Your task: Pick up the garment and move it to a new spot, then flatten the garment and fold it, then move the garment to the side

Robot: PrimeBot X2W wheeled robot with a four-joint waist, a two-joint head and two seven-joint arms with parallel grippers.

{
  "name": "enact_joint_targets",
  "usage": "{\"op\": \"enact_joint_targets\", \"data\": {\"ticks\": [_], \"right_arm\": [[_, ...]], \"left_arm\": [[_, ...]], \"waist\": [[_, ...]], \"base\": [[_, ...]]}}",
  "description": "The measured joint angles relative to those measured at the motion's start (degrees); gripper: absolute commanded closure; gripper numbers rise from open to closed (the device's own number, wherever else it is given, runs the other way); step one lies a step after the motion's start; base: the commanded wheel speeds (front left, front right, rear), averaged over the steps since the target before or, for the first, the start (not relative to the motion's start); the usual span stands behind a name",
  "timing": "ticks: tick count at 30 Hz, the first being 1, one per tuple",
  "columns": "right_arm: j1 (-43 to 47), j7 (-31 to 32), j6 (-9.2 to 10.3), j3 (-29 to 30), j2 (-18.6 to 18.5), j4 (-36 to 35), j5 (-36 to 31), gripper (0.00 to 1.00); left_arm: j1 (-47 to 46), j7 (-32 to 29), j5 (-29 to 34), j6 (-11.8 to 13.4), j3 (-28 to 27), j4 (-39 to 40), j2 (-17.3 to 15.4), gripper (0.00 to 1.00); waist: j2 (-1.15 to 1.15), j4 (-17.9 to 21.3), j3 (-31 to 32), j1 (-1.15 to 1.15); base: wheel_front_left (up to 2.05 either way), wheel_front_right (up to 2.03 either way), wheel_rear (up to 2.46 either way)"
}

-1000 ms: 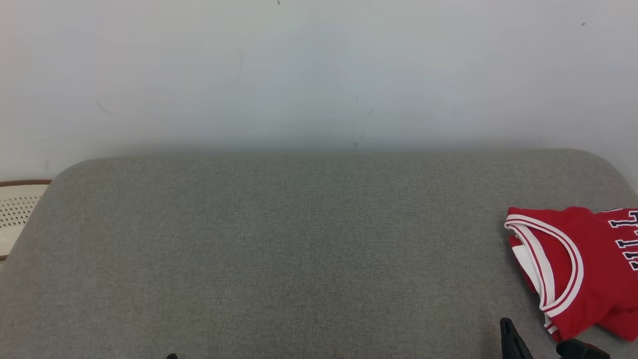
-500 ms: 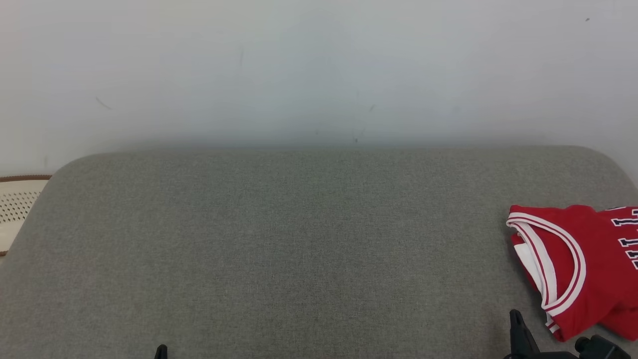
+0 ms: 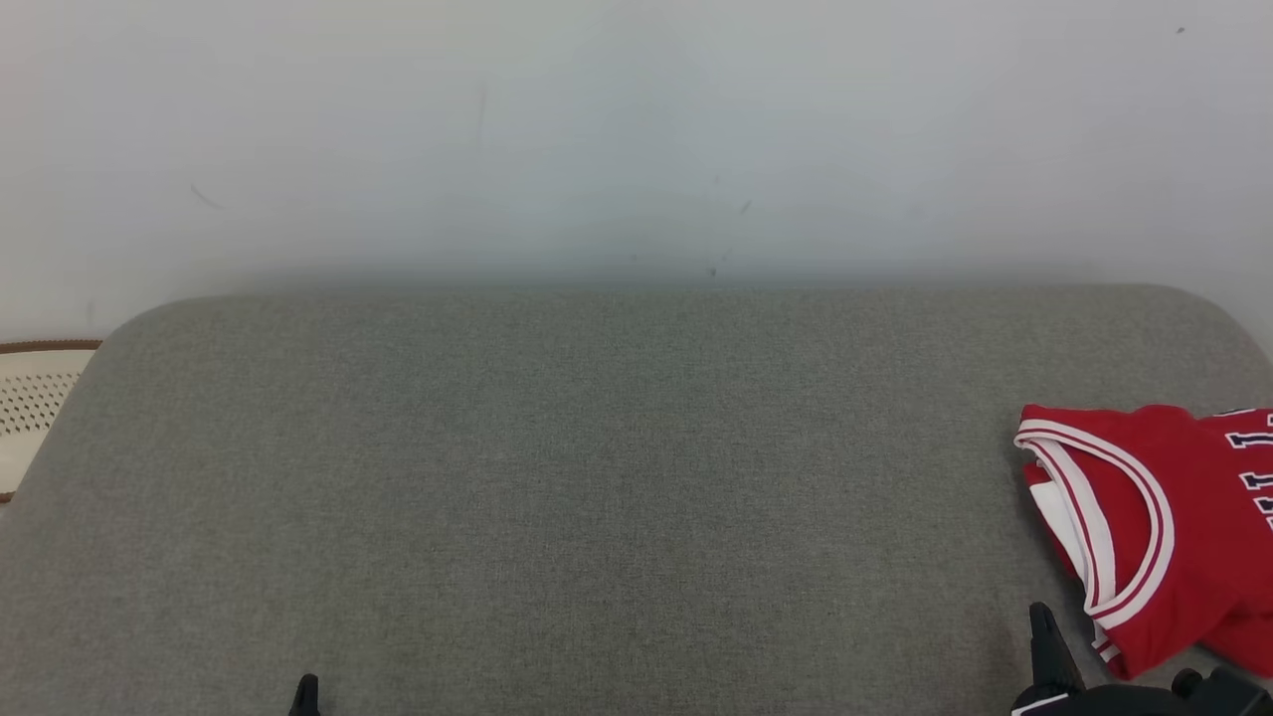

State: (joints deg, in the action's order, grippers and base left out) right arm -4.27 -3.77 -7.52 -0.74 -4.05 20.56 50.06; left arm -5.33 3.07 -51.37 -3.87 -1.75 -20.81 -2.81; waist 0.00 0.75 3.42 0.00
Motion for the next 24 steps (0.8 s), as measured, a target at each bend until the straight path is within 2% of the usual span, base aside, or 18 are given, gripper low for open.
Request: {"op": "enact_joint_targets", "data": {"ticks": [24], "right_arm": [[-2.1,3.79,0.0,2.53,0.41,-1.37,15.94,1.0]], "left_arm": [[-1.21,-4.03,-15.22,-1.15,-2.31,1.55,-0.01,1.0]], "waist": [[0.0,-0.23,-1.13,0.0]], "base": [[0.0,0.0,0.0]]}}
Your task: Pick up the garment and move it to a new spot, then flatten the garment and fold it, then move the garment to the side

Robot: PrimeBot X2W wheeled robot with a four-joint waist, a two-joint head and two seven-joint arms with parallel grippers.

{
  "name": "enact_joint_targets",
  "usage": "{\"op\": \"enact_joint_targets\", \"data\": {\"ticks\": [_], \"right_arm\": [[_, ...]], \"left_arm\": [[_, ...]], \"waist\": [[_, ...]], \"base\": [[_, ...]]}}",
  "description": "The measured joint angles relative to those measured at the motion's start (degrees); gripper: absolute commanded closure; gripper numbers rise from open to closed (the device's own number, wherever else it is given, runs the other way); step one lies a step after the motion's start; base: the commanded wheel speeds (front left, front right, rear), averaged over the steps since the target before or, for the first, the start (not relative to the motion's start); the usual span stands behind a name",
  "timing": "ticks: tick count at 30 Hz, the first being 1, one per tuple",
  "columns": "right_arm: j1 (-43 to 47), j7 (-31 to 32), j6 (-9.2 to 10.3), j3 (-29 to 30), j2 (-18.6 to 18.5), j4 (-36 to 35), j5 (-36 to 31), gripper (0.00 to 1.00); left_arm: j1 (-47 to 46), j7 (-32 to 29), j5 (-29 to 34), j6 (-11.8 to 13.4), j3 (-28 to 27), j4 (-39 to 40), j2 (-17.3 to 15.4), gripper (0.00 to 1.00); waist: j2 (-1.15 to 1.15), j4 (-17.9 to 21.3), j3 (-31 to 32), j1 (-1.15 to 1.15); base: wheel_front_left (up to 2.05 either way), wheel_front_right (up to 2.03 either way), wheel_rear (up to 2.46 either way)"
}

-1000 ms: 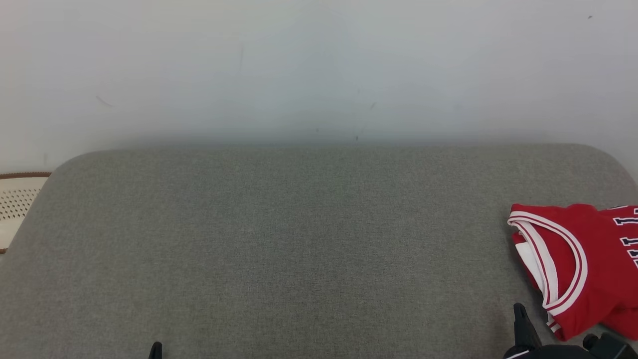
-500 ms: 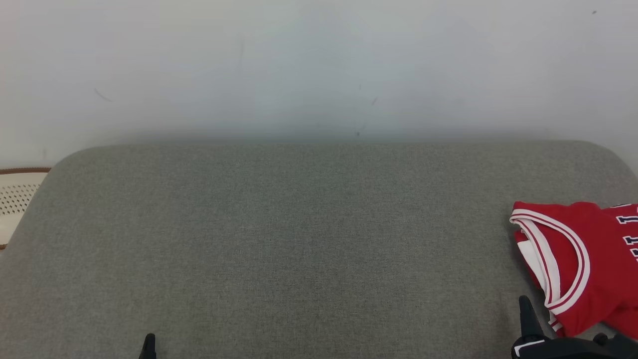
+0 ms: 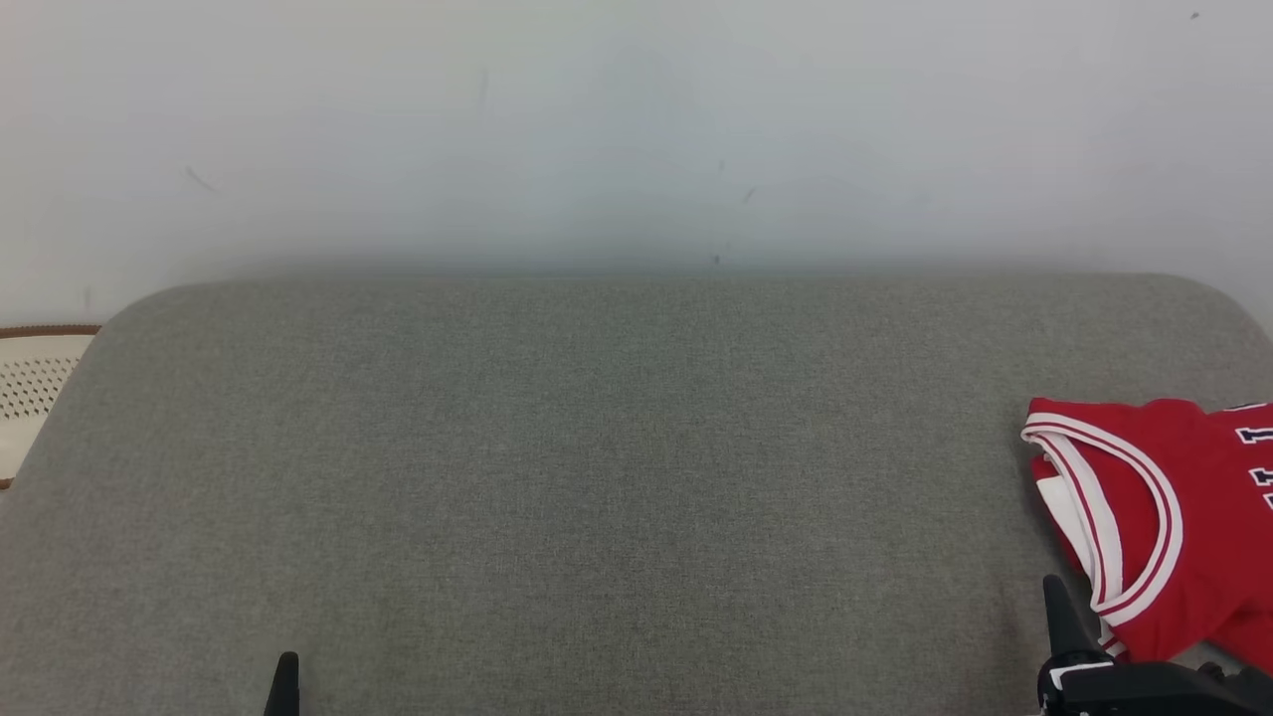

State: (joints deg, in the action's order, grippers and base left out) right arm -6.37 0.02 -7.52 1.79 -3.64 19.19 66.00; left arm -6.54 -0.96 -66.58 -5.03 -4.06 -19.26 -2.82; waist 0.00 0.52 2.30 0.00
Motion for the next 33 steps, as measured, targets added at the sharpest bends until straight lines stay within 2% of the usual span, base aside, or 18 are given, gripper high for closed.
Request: {"op": "enact_joint_targets", "data": {"ticks": [33], "right_arm": [[-1.44,3.92,0.01,2.66,0.45,-1.55,17.13,1.0]], "left_arm": [[-1.31,-4.12,-16.69,-1.52,-2.53,1.79,-0.02,1.0]], "waist": [[0.0,-0.32,-1.55,0.0]], "base": [[0.0,0.0,0.0]]}}
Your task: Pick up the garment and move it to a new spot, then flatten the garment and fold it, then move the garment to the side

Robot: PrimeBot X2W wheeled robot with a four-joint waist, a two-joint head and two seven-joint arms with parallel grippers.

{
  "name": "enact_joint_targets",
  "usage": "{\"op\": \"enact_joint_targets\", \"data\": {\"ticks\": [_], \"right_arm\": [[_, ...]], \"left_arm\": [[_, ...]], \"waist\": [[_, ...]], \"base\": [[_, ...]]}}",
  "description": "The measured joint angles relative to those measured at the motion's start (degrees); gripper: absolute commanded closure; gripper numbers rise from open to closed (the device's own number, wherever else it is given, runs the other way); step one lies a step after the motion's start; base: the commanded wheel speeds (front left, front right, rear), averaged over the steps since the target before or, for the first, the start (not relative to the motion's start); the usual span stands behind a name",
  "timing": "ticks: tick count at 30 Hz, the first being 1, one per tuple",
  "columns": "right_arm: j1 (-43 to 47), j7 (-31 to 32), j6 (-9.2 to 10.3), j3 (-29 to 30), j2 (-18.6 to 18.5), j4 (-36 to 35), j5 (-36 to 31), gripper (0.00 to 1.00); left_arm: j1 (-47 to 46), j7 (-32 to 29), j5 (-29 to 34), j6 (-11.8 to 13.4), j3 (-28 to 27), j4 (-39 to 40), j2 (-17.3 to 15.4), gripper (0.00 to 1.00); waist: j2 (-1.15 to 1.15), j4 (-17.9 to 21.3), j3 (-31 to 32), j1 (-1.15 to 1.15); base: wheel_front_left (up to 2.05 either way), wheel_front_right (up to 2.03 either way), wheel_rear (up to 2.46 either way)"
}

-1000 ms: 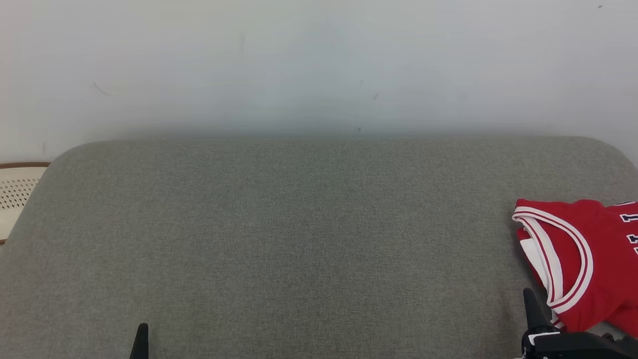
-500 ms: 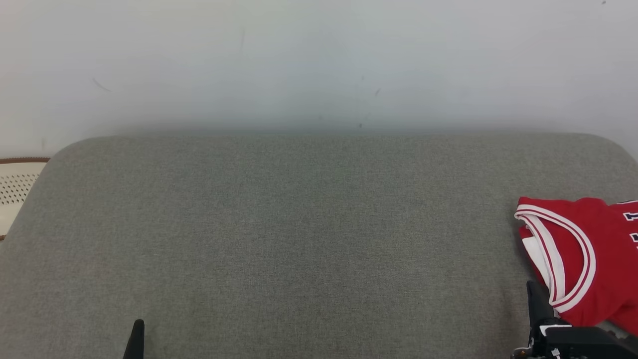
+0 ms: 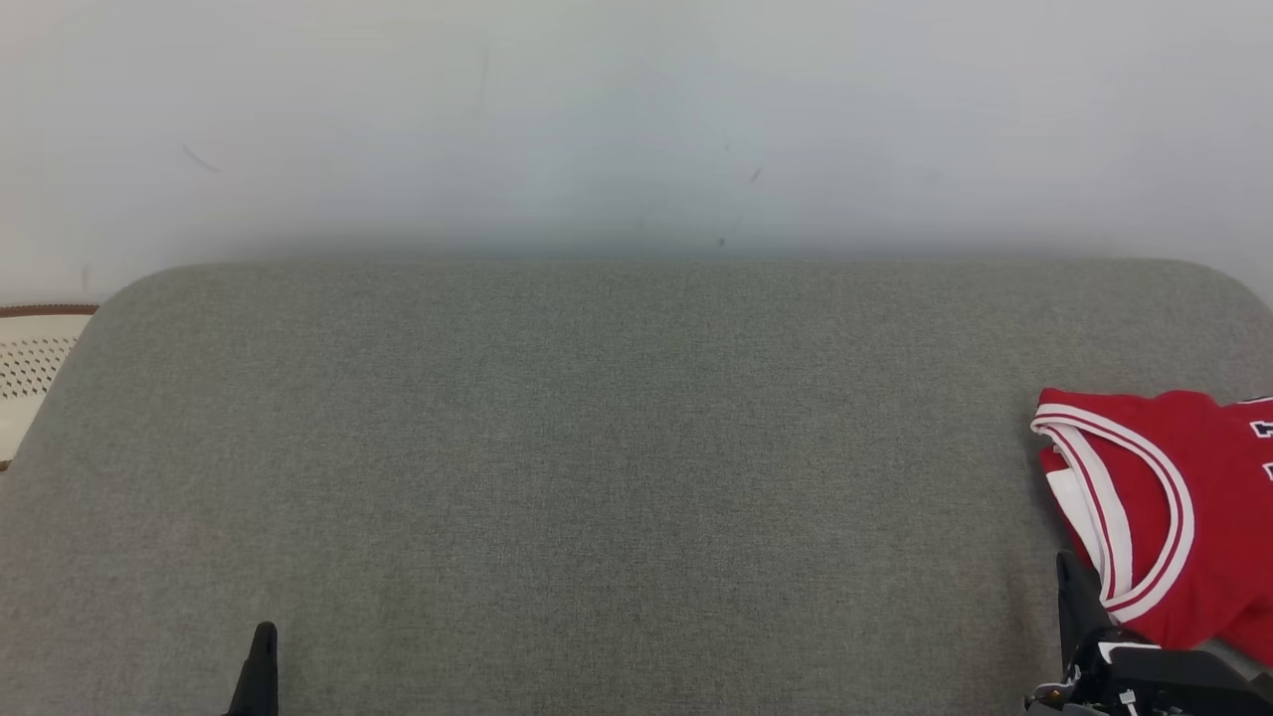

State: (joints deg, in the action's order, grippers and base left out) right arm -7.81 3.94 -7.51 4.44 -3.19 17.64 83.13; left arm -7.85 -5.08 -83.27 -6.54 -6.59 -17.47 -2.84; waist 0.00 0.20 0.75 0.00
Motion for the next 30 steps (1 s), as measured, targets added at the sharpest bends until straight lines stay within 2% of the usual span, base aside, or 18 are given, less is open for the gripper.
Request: {"op": "enact_joint_targets", "data": {"ticks": [21,30], "right_arm": [[-1.03,1.94,0.01,1.32,0.22,-0.76,8.73,1.0],[-1.07,2.03,0.01,1.37,0.24,-0.81,9.05,1.0]], "left_arm": [[-0.53,-2.12,-8.08,-0.91,-1.15,0.93,-0.01,1.0],[-0.62,-2.19,-8.45,-0.92,-1.26,0.99,-0.01,1.0]], "waist": [[0.0,-0.19,-0.94,0.0],[0.0,-0.2,-0.98,0.01]], "base": [[0.0,0.0,0.0],[0.0,0.0,0.0]]}}
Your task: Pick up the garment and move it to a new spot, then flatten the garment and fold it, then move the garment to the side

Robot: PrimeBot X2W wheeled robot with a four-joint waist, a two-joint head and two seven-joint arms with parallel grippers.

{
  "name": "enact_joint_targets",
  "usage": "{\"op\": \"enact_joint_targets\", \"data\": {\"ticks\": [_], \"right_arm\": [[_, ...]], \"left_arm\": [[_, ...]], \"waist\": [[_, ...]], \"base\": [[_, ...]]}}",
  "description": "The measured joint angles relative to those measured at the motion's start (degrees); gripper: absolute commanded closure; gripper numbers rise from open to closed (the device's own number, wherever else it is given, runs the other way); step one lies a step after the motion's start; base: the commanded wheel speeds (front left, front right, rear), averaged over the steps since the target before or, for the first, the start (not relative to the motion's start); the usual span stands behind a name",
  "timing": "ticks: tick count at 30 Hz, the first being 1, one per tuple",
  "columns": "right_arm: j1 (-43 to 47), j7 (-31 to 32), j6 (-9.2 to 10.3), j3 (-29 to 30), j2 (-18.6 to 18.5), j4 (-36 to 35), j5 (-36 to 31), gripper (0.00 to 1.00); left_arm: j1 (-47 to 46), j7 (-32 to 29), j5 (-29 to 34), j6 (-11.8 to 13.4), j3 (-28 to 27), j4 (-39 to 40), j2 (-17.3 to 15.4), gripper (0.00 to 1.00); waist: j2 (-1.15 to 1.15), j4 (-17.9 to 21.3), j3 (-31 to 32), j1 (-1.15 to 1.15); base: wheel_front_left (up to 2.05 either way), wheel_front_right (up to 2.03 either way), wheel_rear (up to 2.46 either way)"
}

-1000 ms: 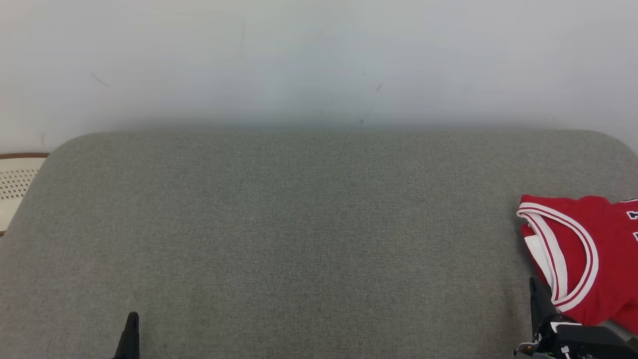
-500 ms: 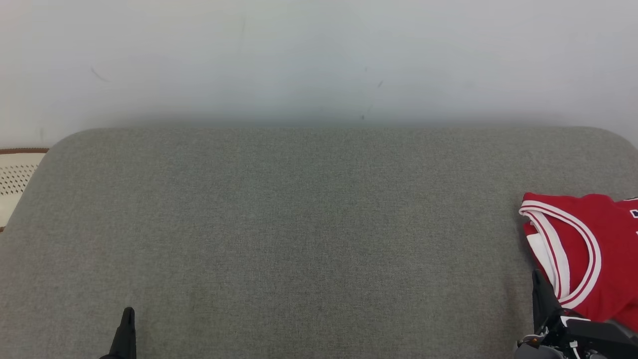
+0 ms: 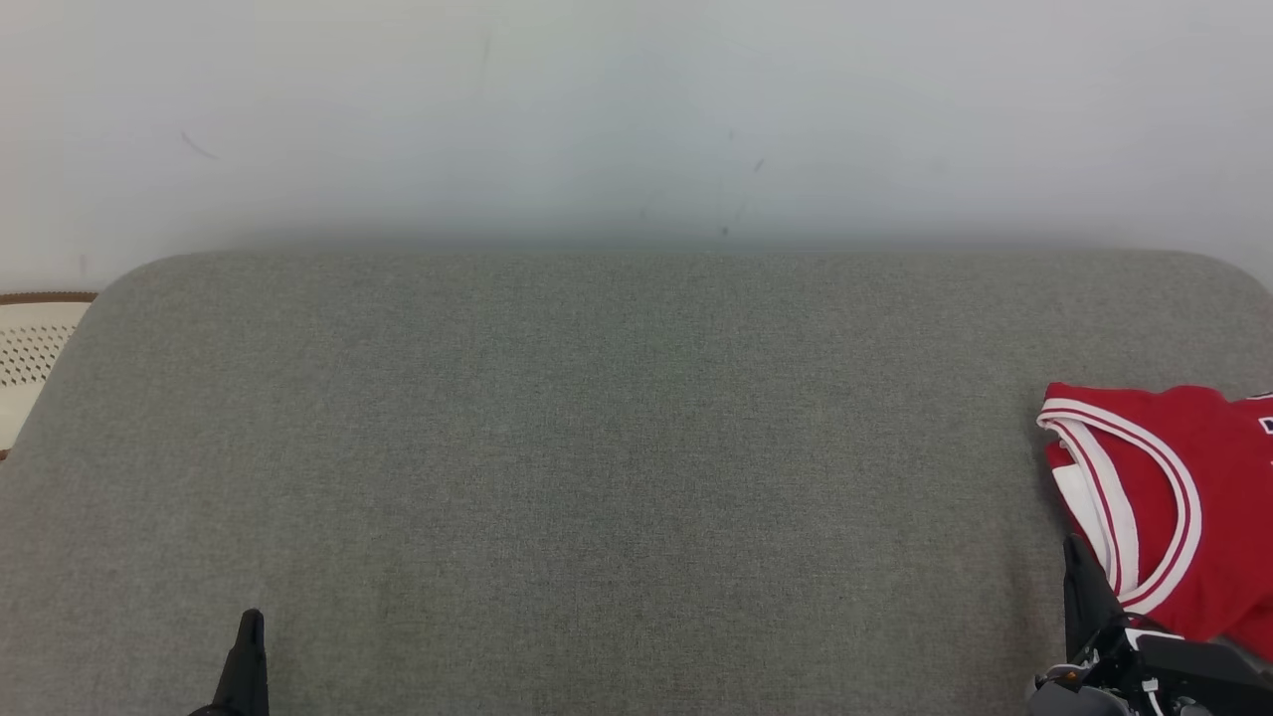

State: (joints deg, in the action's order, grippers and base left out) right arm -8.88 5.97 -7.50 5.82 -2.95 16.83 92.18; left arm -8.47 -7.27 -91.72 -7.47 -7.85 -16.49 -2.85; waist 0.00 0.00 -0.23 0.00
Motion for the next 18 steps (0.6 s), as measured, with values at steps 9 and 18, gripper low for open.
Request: {"op": "enact_joint_targets", "data": {"ticks": [9,18], "right_arm": [[0.0,0.0,0.0,0.0,0.01,0.0,0.0,1.0],[0.0,0.0,0.0,0.0,0.01,-0.01,0.01,1.0]], "left_arm": [[-0.01,0.0,0.0,0.0,0.01,0.01,0.0,1.0],[-0.01,0.0,0.0,0.0,0.0,0.01,0.0,1.0]], "waist": [[0.0,0.0,0.0,0.0],[0.0,0.0,0.0,0.0]], "base": [[0.0,0.0,0.0],[0.0,0.0,0.0]]}}
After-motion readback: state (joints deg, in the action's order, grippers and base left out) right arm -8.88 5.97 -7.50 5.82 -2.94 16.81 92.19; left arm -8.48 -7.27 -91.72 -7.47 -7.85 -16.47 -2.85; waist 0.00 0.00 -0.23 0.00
